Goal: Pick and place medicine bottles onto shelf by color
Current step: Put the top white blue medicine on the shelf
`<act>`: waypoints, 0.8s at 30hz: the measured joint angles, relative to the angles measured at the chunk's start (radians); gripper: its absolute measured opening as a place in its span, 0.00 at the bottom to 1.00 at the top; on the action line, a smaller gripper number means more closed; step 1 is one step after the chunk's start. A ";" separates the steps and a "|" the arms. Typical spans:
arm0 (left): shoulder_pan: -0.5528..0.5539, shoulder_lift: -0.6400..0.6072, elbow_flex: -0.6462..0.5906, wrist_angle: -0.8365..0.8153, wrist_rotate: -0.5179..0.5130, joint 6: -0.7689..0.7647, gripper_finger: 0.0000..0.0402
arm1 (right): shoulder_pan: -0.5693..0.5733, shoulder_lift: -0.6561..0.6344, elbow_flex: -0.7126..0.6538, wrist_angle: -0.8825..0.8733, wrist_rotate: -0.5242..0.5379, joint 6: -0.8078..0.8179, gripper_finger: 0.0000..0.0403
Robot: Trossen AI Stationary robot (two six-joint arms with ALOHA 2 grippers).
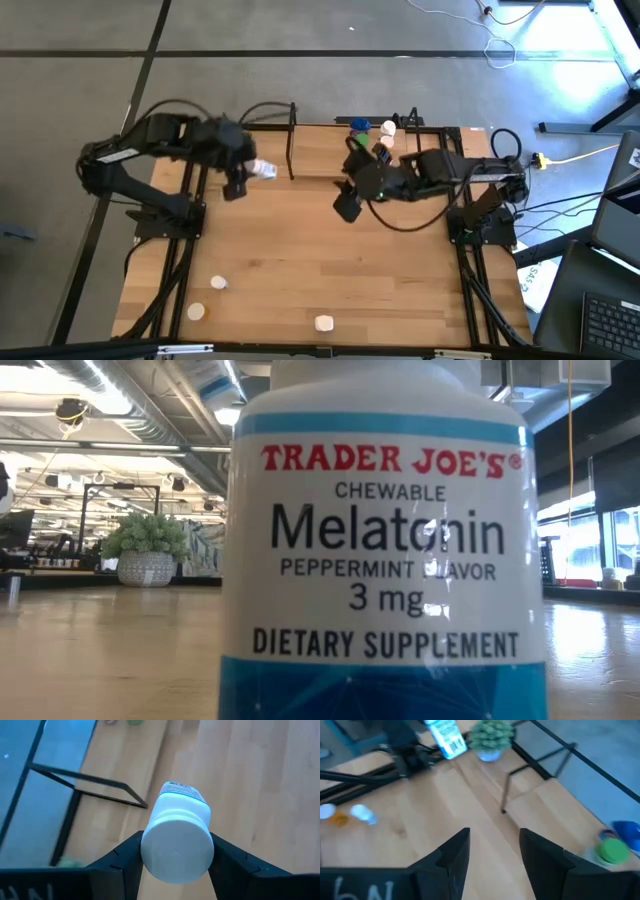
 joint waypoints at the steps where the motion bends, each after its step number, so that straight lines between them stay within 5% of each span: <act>1: 0.027 0.025 0.031 -0.007 0.010 0.036 0.44 | -0.012 0.000 0.005 -0.017 0.000 0.002 0.43; 13: 0.320 0.335 0.330 0.003 0.253 0.314 0.44 | -0.093 -0.031 0.035 -0.237 0.157 0.073 0.43; 24: 0.402 0.641 0.530 0.064 0.266 0.381 0.44 | -0.198 -0.068 0.035 -0.283 0.024 -0.068 0.43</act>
